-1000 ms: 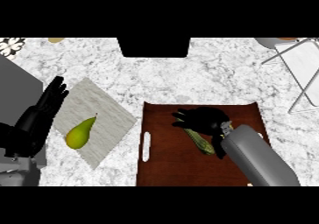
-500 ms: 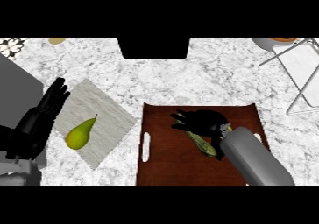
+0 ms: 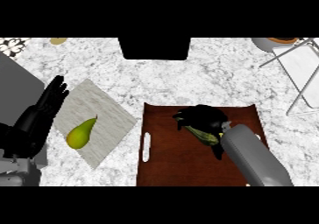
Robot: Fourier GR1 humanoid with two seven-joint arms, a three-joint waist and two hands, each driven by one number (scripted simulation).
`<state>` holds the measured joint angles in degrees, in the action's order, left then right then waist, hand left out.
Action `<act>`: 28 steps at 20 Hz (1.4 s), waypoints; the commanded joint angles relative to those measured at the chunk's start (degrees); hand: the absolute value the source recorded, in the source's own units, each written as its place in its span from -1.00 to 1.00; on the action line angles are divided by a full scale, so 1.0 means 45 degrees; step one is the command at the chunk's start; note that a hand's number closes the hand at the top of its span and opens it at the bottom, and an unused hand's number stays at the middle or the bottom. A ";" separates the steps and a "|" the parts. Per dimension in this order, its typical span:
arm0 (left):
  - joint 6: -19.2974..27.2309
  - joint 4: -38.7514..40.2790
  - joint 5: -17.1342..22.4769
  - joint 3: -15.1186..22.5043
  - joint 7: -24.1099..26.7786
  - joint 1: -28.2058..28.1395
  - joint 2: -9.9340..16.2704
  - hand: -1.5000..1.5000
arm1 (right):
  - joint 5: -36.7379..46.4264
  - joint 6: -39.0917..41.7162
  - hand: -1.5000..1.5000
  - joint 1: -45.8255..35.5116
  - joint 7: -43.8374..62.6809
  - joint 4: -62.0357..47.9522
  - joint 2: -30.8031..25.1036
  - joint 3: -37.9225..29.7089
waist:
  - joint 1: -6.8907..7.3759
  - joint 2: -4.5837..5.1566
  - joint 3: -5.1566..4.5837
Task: Pick the squash from the tray and place it in the tiered shelf
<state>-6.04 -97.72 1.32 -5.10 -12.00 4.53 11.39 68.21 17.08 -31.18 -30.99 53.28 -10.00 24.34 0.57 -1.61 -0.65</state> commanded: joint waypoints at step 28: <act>0.0086 0.0055 -0.0206 -0.0291 0.0295 -0.0123 0.0024 0.00 | -0.0226 -0.8934 1.00 -0.3387 1.4961 -0.0336 -0.1912 -1.0853 | -0.0165 0.0680 -0.0099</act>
<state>-5.26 -97.21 0.47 -6.91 -10.98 3.79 11.52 62.67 -16.28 -42.60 23.75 51.53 -15.61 -20.45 -2.17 0.88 -0.66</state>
